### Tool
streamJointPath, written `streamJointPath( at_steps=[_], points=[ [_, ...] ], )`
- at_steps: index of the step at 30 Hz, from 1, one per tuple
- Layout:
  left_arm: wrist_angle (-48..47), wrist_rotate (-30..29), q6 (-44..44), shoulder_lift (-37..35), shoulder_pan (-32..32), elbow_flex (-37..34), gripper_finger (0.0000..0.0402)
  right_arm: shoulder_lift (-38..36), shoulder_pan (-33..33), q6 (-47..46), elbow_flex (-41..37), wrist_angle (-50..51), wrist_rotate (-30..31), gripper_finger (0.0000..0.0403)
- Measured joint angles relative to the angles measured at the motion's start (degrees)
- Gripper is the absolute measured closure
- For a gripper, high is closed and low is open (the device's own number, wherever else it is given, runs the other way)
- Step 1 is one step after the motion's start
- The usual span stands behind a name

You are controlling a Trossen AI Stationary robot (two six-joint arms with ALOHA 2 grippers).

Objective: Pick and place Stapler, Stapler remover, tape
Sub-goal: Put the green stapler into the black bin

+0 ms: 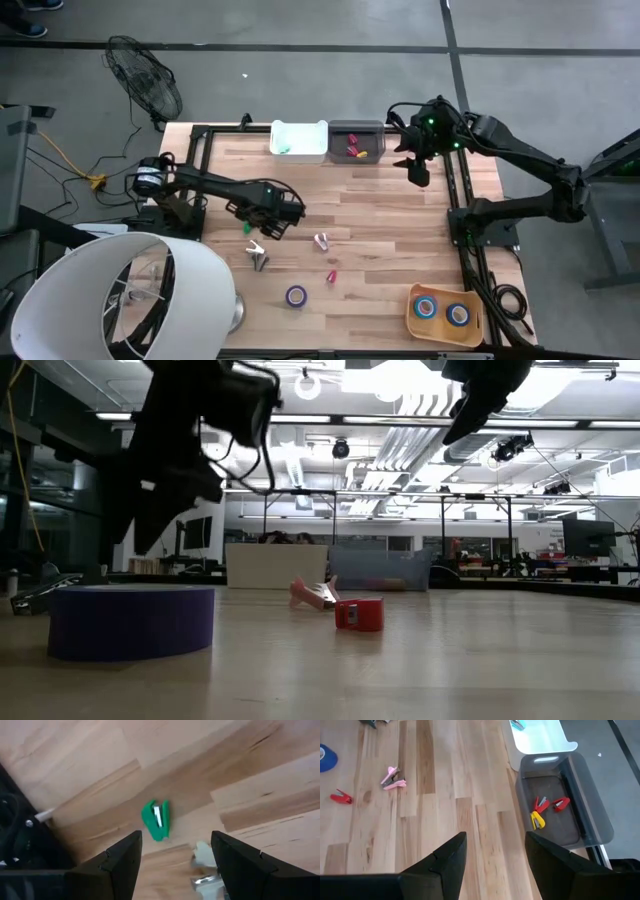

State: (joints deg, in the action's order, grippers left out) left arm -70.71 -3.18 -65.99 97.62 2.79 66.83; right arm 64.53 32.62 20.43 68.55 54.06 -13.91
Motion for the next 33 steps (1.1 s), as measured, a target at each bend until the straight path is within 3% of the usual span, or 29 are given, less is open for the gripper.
streamJointPath(
  at_steps=[11, 22, 33],
  points=[
    [2.26, 4.08, 1.09, -0.02, -0.51, -6.96, 0.0171, 0.00, 0.00, -1.49, 0.00, 0.09, 0.20, 0.0210],
    [11.48, 4.13, 0.85, -0.04, -0.53, -12.34, 0.0211, 0.00, 0.00, -2.37, 0.00, 0.09, 0.26, 0.0210],
    [12.71, 3.93, -0.25, -0.24, -0.53, -13.42, 0.0216, 0.00, 0.00, -2.58, 0.00, 0.09, 1.69, 0.0210]
  ],
)
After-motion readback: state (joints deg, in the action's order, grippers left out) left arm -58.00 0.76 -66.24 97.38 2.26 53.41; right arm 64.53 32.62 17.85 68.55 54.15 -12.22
